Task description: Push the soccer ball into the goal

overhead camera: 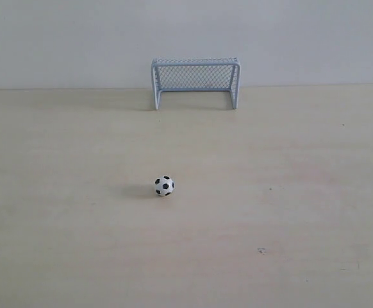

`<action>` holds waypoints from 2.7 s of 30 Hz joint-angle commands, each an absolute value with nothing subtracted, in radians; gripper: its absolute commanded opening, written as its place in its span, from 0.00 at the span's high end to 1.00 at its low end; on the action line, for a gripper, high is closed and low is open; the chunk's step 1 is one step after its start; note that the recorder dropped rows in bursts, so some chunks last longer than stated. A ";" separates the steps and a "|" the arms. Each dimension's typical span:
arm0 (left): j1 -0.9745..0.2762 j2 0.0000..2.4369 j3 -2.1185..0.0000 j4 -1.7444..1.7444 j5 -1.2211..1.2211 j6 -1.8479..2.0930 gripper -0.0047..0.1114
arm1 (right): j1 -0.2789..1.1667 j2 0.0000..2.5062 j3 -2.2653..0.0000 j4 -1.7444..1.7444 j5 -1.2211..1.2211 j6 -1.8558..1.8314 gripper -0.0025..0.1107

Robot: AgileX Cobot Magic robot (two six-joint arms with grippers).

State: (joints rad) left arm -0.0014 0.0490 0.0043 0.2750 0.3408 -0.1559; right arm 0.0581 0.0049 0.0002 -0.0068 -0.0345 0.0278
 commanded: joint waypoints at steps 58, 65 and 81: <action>-0.009 0.055 0.000 0.275 0.337 -0.165 0.91 | 0.371 0.883 -0.609 0.124 0.278 -0.206 0.98; -0.009 0.055 0.000 0.275 0.337 -0.165 0.91 | 0.372 0.954 -0.678 0.133 0.323 -0.228 0.98; -0.009 0.055 0.000 0.275 0.337 -0.165 0.91 | 0.372 1.131 -0.895 0.286 0.574 -0.461 0.98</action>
